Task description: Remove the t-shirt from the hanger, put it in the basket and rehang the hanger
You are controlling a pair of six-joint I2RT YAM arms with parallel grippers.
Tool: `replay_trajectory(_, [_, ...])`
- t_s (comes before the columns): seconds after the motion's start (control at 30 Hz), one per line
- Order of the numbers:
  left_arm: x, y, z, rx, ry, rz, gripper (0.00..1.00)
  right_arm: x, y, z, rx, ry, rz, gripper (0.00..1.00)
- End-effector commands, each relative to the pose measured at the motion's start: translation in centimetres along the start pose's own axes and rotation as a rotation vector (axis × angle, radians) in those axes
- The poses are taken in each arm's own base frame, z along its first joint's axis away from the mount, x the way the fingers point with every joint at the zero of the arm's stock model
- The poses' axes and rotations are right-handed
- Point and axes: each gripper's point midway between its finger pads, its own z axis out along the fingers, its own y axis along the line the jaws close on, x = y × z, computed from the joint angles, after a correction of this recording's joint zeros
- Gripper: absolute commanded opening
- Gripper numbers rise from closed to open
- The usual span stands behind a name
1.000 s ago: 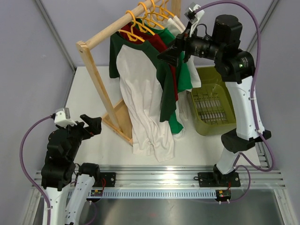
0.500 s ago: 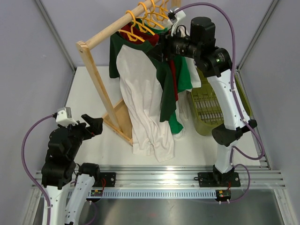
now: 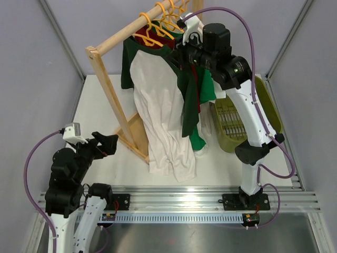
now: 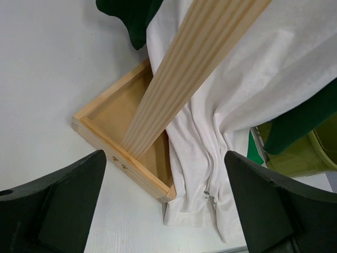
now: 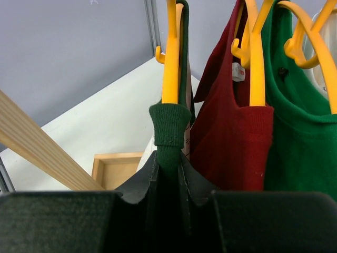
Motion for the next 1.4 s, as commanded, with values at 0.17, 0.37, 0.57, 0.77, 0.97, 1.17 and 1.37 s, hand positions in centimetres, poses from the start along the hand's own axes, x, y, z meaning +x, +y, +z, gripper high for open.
replay_trajectory(0.17, [-2.8,-5.3,-2.5,0.268,-0.095,0.080,0.99,-9.9,1.6,-5.0,-0.006,-0.306,-0.050,0.00])
replay_trajectory(0.37, [-4.3,-9.8,-5.8,0.520,-0.178,0.127,0.99,-12.1,3.2,-8.4,-0.054,-0.366,-0.047,0.00])
replay_trajectory(0.57, [-4.2,-12.3,-4.8,0.640,-0.040,0.102,0.99,-10.6,3.6,-10.2,-0.073,-0.300,-0.086,0.00])
replay_trajectory(0.77, [-5.4,-14.1,-4.7,0.706,0.020,0.122,0.99,-5.8,4.1,-12.9,-0.106,-0.166,-0.182,0.00])
replay_trajectory(0.97, [-5.1,-14.3,-3.4,0.719,0.068,0.125,0.99,1.0,4.6,-16.3,-0.175,-0.011,-0.238,0.00])
replay_trajectory(1.17, [-4.9,-14.4,-2.1,0.685,0.099,0.106,0.98,8.8,2.6,-19.2,-0.128,0.156,-0.275,0.00])
replay_trajectory(1.37, [-1.9,-16.5,1.0,0.631,0.193,0.039,0.96,14.3,2.3,-20.3,-0.146,0.227,-0.172,0.00])
